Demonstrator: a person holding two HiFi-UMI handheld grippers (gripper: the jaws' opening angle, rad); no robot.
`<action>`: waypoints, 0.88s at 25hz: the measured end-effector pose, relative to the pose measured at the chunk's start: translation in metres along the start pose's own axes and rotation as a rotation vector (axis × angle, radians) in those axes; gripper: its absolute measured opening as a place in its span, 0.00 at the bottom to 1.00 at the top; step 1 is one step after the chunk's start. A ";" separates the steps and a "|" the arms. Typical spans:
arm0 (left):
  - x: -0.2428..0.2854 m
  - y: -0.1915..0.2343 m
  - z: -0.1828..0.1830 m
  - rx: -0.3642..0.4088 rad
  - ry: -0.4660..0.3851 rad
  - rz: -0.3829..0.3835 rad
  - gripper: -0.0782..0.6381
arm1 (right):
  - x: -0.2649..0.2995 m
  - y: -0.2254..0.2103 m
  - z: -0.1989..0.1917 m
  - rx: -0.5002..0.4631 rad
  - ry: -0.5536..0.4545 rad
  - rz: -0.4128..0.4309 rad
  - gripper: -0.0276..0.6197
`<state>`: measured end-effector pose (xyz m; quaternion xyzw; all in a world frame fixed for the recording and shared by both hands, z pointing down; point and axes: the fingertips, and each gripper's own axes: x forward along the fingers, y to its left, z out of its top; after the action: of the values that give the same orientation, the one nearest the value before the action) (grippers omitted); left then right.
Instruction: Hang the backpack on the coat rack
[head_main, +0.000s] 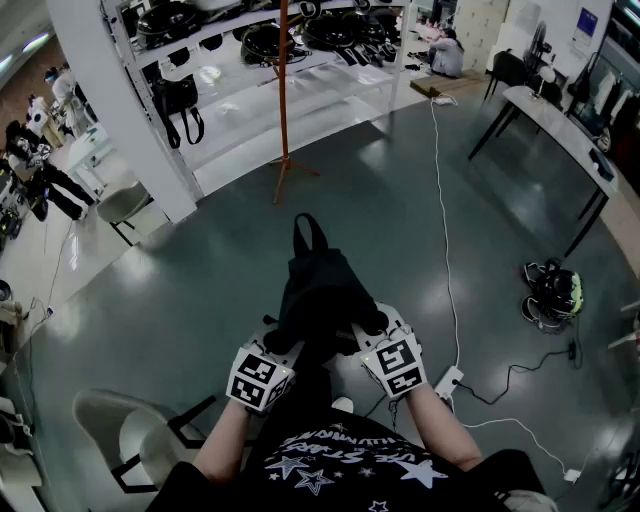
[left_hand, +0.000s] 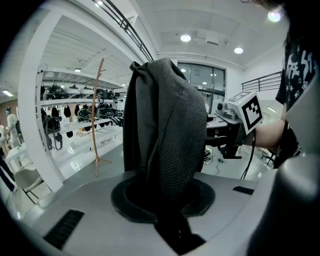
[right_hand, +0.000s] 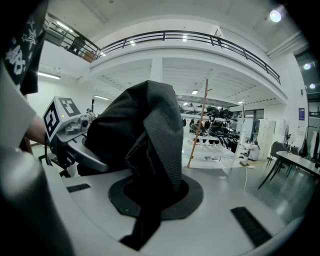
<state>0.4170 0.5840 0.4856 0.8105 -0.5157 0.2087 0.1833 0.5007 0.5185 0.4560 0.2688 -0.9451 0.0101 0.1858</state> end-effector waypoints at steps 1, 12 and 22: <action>-0.003 -0.003 -0.001 0.005 0.001 -0.001 0.24 | -0.003 0.002 0.000 0.001 -0.007 -0.001 0.09; -0.010 -0.002 -0.008 0.041 0.019 -0.041 0.24 | -0.006 0.013 -0.004 0.034 0.001 -0.031 0.09; -0.007 0.097 0.006 0.011 -0.016 -0.007 0.24 | 0.085 0.015 0.036 0.012 -0.005 -0.011 0.09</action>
<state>0.3270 0.5471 0.4851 0.8149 -0.5130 0.2045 0.1757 0.4134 0.4841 0.4537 0.2751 -0.9439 0.0139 0.1821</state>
